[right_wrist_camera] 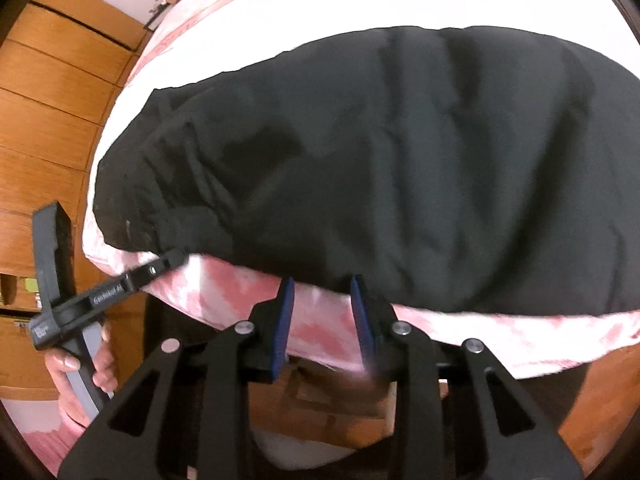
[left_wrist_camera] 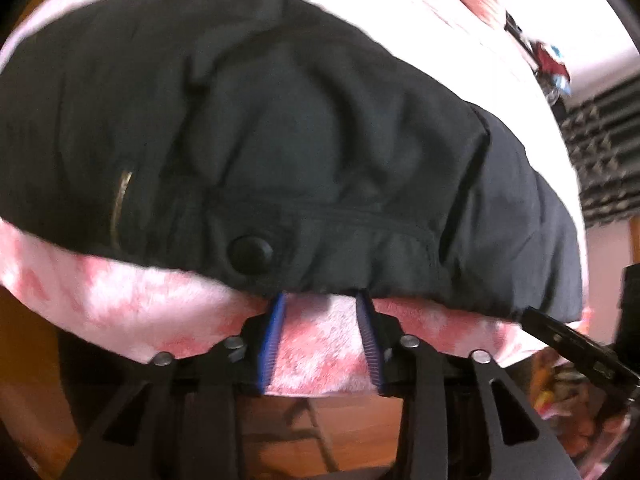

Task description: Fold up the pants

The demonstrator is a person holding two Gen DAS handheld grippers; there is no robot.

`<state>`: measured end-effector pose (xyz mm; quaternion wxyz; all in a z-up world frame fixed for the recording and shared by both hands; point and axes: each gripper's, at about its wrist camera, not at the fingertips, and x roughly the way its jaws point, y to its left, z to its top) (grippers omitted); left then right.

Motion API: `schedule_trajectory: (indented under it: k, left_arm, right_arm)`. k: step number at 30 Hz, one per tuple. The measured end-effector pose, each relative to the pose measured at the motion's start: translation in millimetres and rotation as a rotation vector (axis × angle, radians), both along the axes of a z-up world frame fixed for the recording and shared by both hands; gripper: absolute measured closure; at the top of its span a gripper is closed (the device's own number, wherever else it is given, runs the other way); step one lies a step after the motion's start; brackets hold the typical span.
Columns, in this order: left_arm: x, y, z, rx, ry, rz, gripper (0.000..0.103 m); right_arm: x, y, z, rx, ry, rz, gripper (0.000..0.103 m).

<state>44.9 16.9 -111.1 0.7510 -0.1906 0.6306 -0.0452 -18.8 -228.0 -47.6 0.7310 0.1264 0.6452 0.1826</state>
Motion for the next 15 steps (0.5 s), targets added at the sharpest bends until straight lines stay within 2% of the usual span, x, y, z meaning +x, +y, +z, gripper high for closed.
schedule_trajectory:
  k: [6,9,11,12,15]
  left_arm:
    - [0,9,1,-0.026,-0.013,-0.001,0.075]
    - [11,11,1,-0.074,0.000,0.012,0.066]
    - [12,11,-7,-0.070,0.047,0.013,0.063]
    - [9,14,-10,-0.064,0.061,0.026,0.063]
    - [7,25,-12,-0.120,0.051,0.062,0.063]
  right_arm:
    - [9,18,3,-0.008,-0.020,0.040,0.073]
    - [10,21,4,-0.036,-0.033,0.043,0.073]
    - [11,20,2,-0.037,-0.028,0.040,0.073]
    - [11,21,0,-0.034,-0.026,0.040,0.073]
    - [10,21,-4,-0.041,-0.021,0.044,0.072]
